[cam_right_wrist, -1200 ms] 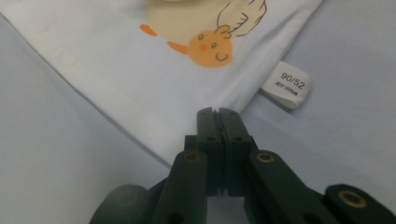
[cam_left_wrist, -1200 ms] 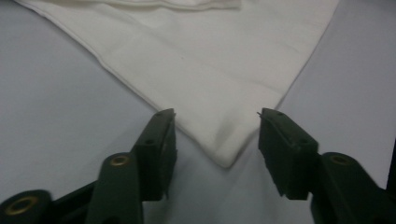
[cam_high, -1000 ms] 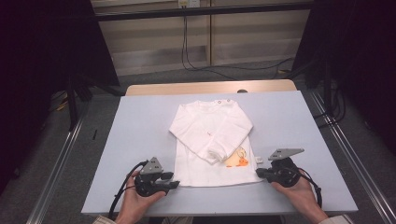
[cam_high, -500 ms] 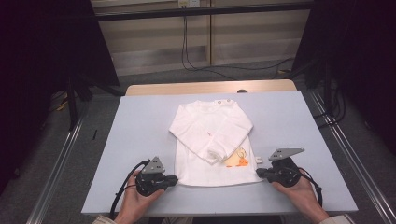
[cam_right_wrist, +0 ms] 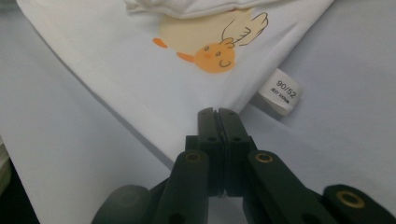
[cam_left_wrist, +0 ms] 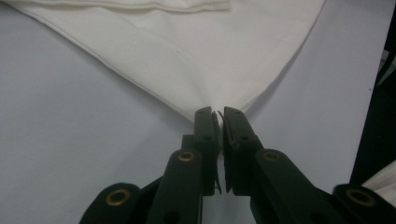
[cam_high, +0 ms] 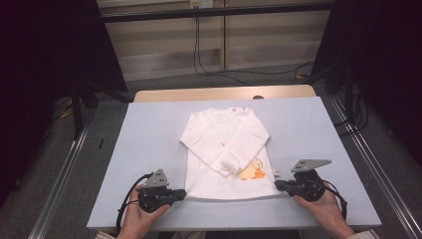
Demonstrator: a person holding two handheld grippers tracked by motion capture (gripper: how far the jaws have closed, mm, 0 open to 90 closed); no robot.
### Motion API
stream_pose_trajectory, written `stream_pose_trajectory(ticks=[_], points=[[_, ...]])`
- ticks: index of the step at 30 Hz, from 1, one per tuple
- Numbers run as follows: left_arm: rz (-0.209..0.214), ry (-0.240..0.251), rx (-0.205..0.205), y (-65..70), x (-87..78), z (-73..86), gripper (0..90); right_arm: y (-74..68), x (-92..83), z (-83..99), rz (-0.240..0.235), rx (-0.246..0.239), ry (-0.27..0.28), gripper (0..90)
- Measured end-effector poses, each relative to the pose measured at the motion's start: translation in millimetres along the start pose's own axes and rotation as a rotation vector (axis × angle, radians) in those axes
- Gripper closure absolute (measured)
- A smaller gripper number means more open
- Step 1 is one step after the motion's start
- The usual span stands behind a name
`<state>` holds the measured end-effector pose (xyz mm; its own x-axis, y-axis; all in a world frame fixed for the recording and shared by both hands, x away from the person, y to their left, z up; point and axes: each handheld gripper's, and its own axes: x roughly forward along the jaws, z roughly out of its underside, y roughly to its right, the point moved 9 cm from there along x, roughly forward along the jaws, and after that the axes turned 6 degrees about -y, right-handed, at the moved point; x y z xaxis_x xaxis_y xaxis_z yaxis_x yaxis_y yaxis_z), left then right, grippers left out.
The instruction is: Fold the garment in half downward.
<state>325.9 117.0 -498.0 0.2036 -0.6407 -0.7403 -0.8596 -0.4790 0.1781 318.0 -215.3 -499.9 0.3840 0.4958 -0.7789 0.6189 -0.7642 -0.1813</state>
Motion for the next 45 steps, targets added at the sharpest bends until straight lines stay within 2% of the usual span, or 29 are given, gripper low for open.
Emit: stream_pose_trajectory(ticks=[5,14,19,30,33,39,45], points=[[0.012,-0.008,0.011,4.4,-3.5,2.9,85.0,-5.5,-4.4,2.7,-0.012,-0.012,0.000,89.2],[0.017,-0.006,0.006,11.6,-7.9,7.3,85.1,-16.0,-8.2,9.2,-0.028,-0.044,-0.025,89.3],[0.026,-0.011,0.005,15.8,-8.2,9.0,85.1,-16.6,-9.7,10.2,-0.028,-0.048,-0.024,89.2],[0.028,-0.016,0.010,24.5,-13.3,14.0,85.3,-25.5,-13.0,15.7,-0.048,-0.063,-0.036,89.3],[0.038,-0.015,0.010,28.0,-14.6,15.9,85.4,-27.9,-15.5,16.9,-0.056,-0.054,-0.033,89.3],[0.046,-0.015,0.004,34.5,-16.2,19.2,85.4,-34.1,-18.4,22.7,-0.054,-0.069,-0.045,89.3],[0.056,-0.028,0.005,37.0,-16.0,22.3,85.4,-37.5,-22.5,23.3,-0.059,-0.067,-0.028,89.3]])
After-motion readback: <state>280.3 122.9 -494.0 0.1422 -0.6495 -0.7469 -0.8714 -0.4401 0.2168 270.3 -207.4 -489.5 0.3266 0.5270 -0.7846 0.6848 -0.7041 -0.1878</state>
